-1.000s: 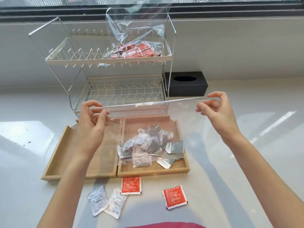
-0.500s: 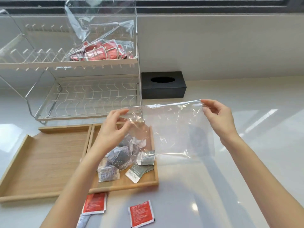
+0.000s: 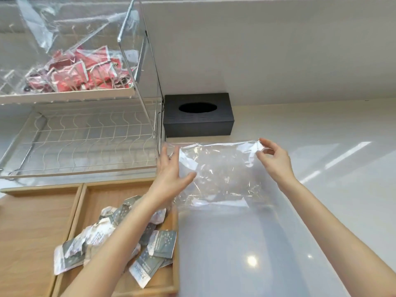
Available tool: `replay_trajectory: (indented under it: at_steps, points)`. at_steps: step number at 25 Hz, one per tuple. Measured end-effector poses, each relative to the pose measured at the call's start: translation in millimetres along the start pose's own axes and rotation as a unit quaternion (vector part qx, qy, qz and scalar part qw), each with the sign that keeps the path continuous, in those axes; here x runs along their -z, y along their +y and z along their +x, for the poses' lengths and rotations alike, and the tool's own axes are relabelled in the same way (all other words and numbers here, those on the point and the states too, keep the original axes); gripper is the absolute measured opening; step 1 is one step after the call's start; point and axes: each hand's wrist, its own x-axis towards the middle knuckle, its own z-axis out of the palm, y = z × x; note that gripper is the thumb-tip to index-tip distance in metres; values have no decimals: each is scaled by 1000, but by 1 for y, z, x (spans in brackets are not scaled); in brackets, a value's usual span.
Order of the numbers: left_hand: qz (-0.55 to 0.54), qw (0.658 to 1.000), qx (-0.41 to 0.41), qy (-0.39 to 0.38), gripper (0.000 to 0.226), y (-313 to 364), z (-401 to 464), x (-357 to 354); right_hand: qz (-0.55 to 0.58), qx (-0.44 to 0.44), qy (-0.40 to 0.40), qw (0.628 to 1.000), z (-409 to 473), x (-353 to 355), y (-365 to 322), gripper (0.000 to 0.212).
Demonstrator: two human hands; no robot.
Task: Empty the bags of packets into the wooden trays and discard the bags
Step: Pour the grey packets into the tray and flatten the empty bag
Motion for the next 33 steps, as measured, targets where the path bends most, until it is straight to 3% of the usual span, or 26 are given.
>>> replay_trajectory:
  at_steps: [5,8,10,13,18,21,33]
  points:
    - [46,998,-24,22,90,-14,38,-28,-16,9,-35,999,34,-18,21,49]
    - [93,994,-21,49,84,-18,52,-35,-103,56,-44,992,43,-24,27,59]
    - [156,986,-23,56,75,-18,58,-40,-193,135,-32,971,37,-29,31,61]
    - [237,968,-59,55,55,-19,64,-47,-306,205,-93,925,19,-45,36,73]
    - [168,984,-27,-56,55,-22,65,-53,-368,178,-131,903,14,-58,49,75]
    - [217,970,-29,-106,66,-26,63,-52,-392,178,-136,892,17,-58,50,75]
    - [252,961,-65,-88,72,-30,70,-53,-443,164,-144,870,14,-62,43,79]
